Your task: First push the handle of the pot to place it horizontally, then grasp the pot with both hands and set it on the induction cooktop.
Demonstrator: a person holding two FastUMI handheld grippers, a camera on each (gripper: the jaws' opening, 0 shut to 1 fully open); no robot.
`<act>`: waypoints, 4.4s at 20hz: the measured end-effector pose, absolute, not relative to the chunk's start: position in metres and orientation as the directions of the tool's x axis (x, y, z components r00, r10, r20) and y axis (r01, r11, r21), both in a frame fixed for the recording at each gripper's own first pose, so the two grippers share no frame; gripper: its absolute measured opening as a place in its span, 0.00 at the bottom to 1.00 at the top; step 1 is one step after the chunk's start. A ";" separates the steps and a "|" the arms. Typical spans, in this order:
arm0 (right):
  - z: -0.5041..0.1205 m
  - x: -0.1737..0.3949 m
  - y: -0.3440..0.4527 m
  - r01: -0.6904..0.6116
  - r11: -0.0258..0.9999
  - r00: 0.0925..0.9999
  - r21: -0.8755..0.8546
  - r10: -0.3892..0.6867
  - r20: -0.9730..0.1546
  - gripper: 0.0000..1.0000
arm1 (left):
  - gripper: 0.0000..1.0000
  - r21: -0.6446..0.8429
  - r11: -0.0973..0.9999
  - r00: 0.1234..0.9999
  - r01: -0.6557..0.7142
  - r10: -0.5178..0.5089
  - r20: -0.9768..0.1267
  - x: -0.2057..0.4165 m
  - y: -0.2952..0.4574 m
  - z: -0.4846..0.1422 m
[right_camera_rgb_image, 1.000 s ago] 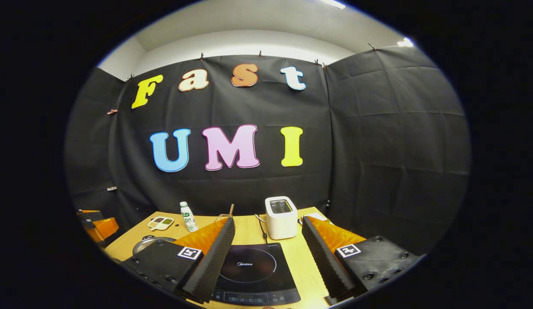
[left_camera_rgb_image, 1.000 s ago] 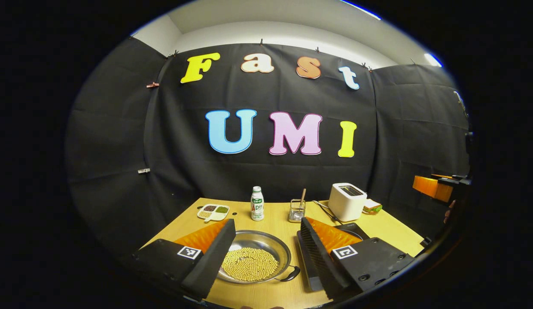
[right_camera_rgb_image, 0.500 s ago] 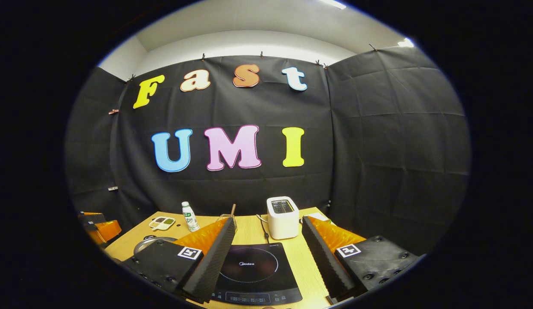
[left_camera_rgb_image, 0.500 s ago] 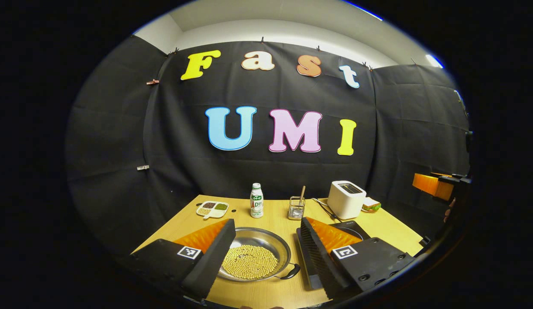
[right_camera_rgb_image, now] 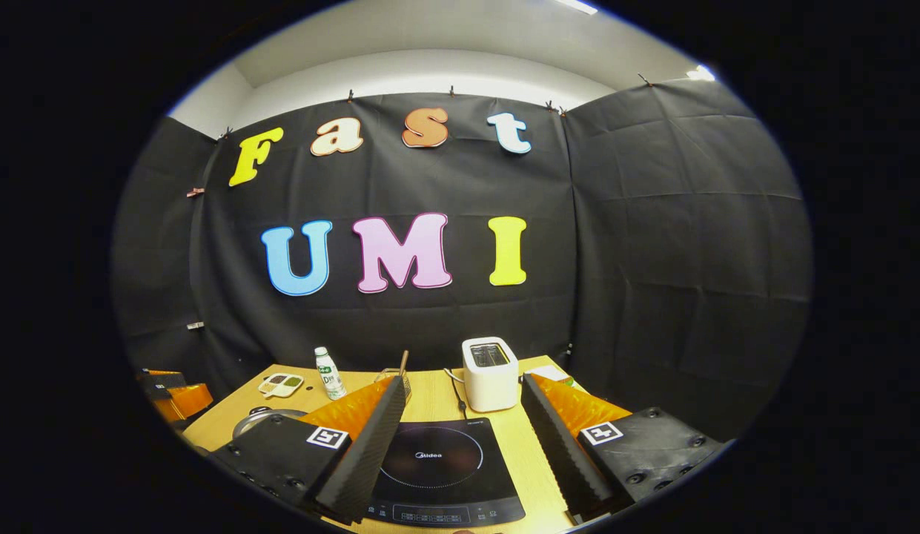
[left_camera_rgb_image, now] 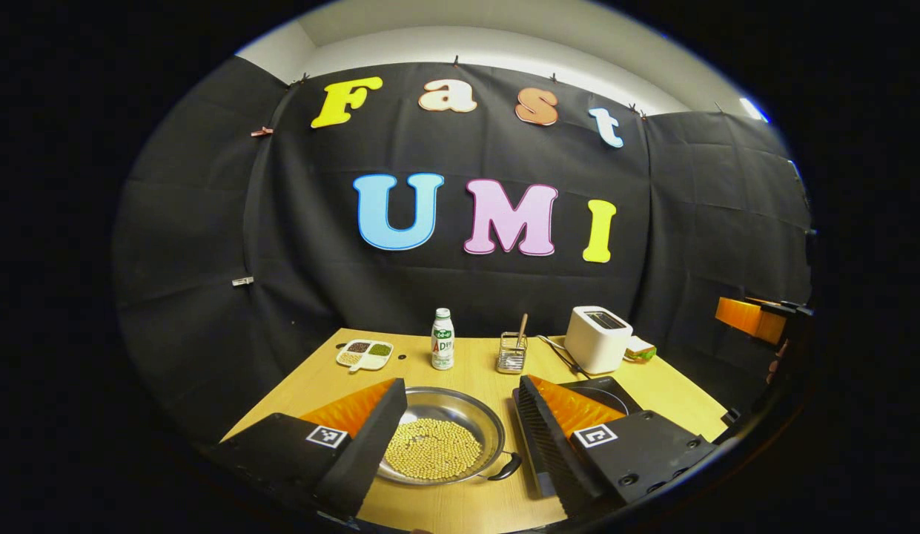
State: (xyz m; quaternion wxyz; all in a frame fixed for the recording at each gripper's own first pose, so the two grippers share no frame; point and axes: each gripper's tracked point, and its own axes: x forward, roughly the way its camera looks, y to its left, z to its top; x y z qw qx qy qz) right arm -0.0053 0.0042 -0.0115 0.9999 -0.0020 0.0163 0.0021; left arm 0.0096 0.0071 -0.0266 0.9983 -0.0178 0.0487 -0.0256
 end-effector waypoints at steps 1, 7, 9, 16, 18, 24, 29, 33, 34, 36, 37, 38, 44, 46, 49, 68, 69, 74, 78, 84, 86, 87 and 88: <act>-0.011 -0.003 0.004 -0.004 1.000 0.999 -0.005 0.004 -0.039 0.98 | 0.93 -0.038 0.998 0.993 0.052 -0.056 -0.108 0.011 0.009 -0.027; -0.015 0.005 -0.006 0.005 1.000 0.997 -0.028 -0.007 -0.074 0.93 | 0.72 -0.040 0.994 0.972 0.102 -0.108 -0.206 0.027 0.006 -0.044; -0.020 0.007 -0.007 0.001 1.000 0.996 -0.027 -0.003 -0.091 0.98 | 0.63 -0.061 0.988 0.957 0.144 -0.155 -0.245 0.031 -0.001 -0.053; -0.031 0.028 0.006 -0.073 0.997 0.989 -0.003 0.072 -0.126 0.98 | 0.22 -0.115 0.979 0.901 0.168 -0.200 -0.386 0.039 -0.013 -0.097; -0.031 0.035 0.006 -0.086 0.996 0.988 0.009 0.087 -0.132 0.98 | 0.13 -0.123 0.979 0.886 0.165 -0.202 -0.418 0.040 -0.016 -0.108; -0.036 0.053 -0.002 -0.099 0.993 0.982 0.065 0.108 -0.152 0.98 | 0.05 -0.096 0.981 0.829 0.166 -0.192 -0.525 0.035 -0.021 -0.158; -0.040 0.062 -0.019 -0.064 0.991 0.983 0.115 0.083 -0.165 0.99 | 0.05 -0.029 0.981 0.787 0.194 -0.173 -0.592 0.030 -0.020 -0.196; -0.043 0.065 -0.032 -0.045 0.994 0.984 0.105 0.062 -0.169 0.99 | 0.05 -0.001 0.977 0.729 0.214 -0.160 -0.665 0.028 -0.016 -0.231; -0.043 0.065 -0.034 -0.042 0.994 0.984 0.102 0.059 -0.168 0.99 | 0.05 0.009 0.975 0.712 0.224 -0.157 -0.685 0.027 -0.015 -0.241; -0.045 0.065 -0.039 -0.037 0.995 0.984 0.090 0.052 -0.171 0.99 | 0.05 0.015 0.969 0.678 0.247 -0.162 -0.718 0.026 -0.018 -0.257; -0.047 0.066 -0.043 -0.031 0.996 0.983 0.083 0.045 -0.175 0.99 | 0.05 0.019 0.965 0.663 0.260 -0.164 -0.731 0.026 -0.021 -0.263; -0.048 0.065 -0.045 -0.028 0.997 0.983 0.073 0.041 -0.180 0.99 | 0.05 0.026 0.962 0.650 0.272 -0.164 -0.742 0.026 -0.022 -0.269; -0.042 0.064 -0.048 -0.044 0.999 0.987 0.013 0.046 -0.152 0.99 | 0.05 0.045 0.945 0.611 0.323 -0.172 -0.773 0.038 -0.037 -0.292; -0.037 0.065 -0.050 -0.043 0.999 0.990 -0.002 0.042 -0.133 0.99 | 0.05 0.040 0.940 0.594 0.340 -0.181 -0.784 0.041 -0.042 -0.298; -0.036 0.065 -0.051 -0.041 0.999 0.991 -0.013 0.039 -0.127 0.99 | 0.05 0.022 0.934 0.576 0.357 -0.201 -0.792 0.044 -0.052 -0.303; -0.037 0.073 -0.067 0.000 0.999 0.992 -0.040 -0.006 -0.128 0.99 | 0.05 -0.026 0.937 0.595 0.348 -0.242 -0.766 0.111 -0.090 -0.301; -0.037 0.073 -0.067 0.001 0.999 0.992 -0.041 -0.006 -0.130 0.99 | 0.05 -0.025 0.937 0.598 0.350 -0.244 -0.763 0.117 -0.091 -0.300; -0.041 0.074 -0.070 0.006 0.999 0.990 -0.045 -0.012 -0.140 0.99 | 0.05 0.016 0.928 0.615 0.372 -0.234 -0.753 0.146 -0.097 -0.298; -0.047 0.072 -0.076 0.018 0.999 0.988 -0.044 -0.025 -0.155 0.99 | 0.07 0.028 0.931 0.628 0.365 -0.224 -0.746 0.167 -0.100 -0.296; -0.053 0.072 -0.083 0.021 0.998 0.984 -0.052 -0.030 -0.177 0.99 | 0.05 0.059 0.934 0.655 0.352 -0.201 -0.728 0.188 -0.102 -0.288; -0.052 0.073 -0.085 0.014 0.999 0.984 -0.050 -0.022 -0.178 0.99 | 0.05 0.062 0.940 0.667 0.335 -0.191 -0.720 0.189 -0.101 -0.285; -0.053 0.075 -0.085 0.007 0.999 0.983 -0.045 -0.015 -0.181 0.99 | 0.05 0.049 0.946 0.672 0.321 -0.191 -0.716 0.188 -0.102 -0.282; -0.055 0.075 -0.085 -0.001 0.999 0.983 -0.042 -0.007 -0.186 0.99 | 0.05 0.031 0.951 0.678 0.307 -0.195 -0.709 0.185 -0.103 -0.279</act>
